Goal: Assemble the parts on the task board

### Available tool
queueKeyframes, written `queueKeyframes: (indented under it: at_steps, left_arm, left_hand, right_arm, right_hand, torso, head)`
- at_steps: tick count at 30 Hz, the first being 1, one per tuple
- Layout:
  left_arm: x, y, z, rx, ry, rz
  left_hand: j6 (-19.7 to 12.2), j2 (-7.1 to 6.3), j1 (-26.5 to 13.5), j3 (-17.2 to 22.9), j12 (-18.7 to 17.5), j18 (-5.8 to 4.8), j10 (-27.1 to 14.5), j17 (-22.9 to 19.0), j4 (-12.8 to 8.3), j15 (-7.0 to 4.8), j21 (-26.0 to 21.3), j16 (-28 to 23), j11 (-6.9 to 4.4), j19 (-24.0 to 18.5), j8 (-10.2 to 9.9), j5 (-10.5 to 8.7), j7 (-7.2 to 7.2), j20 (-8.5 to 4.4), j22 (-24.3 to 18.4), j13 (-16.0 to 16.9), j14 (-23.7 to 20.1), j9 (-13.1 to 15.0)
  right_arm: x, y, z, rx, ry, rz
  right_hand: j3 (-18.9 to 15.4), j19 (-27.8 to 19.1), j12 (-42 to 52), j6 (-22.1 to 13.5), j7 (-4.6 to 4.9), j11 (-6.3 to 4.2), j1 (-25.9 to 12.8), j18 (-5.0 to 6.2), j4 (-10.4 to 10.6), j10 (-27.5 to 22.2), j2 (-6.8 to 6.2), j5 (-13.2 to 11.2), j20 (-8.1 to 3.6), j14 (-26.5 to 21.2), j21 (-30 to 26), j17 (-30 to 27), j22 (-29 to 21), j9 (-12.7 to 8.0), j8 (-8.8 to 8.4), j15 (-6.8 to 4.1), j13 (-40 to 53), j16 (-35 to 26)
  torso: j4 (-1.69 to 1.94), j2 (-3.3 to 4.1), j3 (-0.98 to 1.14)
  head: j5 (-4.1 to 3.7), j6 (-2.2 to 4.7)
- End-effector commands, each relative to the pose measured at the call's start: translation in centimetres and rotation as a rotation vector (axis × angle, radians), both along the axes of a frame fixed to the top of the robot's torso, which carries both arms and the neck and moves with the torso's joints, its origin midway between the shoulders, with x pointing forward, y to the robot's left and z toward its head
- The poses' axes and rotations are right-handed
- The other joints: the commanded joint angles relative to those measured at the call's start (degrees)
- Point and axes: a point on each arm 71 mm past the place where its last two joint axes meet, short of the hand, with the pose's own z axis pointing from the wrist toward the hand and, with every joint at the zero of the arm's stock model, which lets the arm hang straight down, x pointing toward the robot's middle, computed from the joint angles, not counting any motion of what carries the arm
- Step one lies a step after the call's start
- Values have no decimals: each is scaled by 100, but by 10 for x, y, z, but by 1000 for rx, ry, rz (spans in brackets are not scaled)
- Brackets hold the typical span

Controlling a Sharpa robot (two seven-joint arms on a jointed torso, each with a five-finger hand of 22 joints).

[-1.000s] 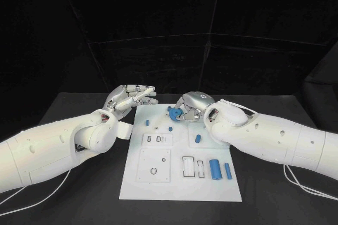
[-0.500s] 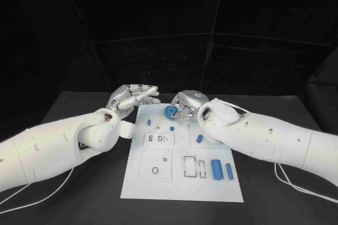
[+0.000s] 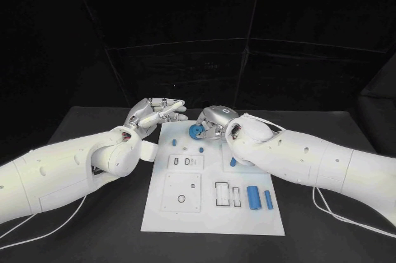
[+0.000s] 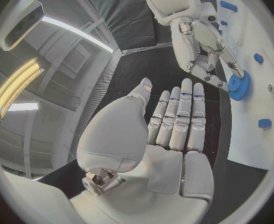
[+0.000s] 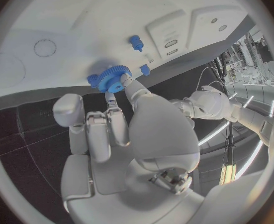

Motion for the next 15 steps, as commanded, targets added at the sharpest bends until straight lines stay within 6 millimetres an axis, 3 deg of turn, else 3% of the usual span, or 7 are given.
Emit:
queueKeyframes:
  at_steps: [1, 7, 12, 15]
  left_arm:
    - [0, -2, 1, -3, -5, -14]
    - [0, -2, 1, -3, -4, -15]
    - [0, -2, 1, -3, -3, -16]
    - [0, -2, 1, -3, -3, -16]
  left_hand:
    - [36, 52, -2, -11, -25, 83, 28, 5, -35, 20, -27, -26, 3, 31, -19, 12, 15, 6, -7, -4, 7, -8]
    - [36, 52, -2, -11, -25, 83, 28, 5, -35, 20, -27, -26, 3, 31, -19, 12, 15, 6, -7, -4, 7, -8]
    - [36, 52, -2, -11, -25, 83, 28, 5, -35, 20, -27, -26, 3, 31, -19, 12, 15, 6, -7, -4, 7, -8]
    - [36, 52, -2, -11, -25, 83, 28, 5, -35, 20, -27, -26, 3, 31, -19, 12, 15, 6, -7, -4, 7, -8]
  right_arm:
    - [1, 2, -1, -22, 20, 4]
    - [2, 3, -2, -37, 24, -4]
    - [4, 2, -4, -54, 33, -18]
    - [4, 2, -4, -61, 38, -20]
  right_hand:
    - [39, 11, -2, 148, -96, 41, -56, -37, 3, -9, -14, -44, 10, 518, 19, 1079, -9, 14, -35, -20, 321, 26]
    - [80, -1, -57, 44, -53, 78, -138, -36, 11, -66, -77, -158, 33, 517, 8, 1080, -24, 2, -122, 9, 259, 26]
    - [48, -23, -162, -292, 48, 168, -256, -34, 36, -177, -193, -219, 92, 515, -11, 1076, -55, -14, -326, 83, 136, 24]
    - [-4, -34, -220, -510, 96, 217, -302, -31, 51, -248, -246, -230, 135, 516, -20, 1080, -70, -11, -353, 127, 64, 25]
  torso:
    - [-1, -2, 3]
    - [-7, -4, 2]
    - [-2, -3, 1]
    - [-3, -3, 4]
  head:
    - [4, 15]
    - [3, 17]
    - [-2, 8]
    - [-3, 5]
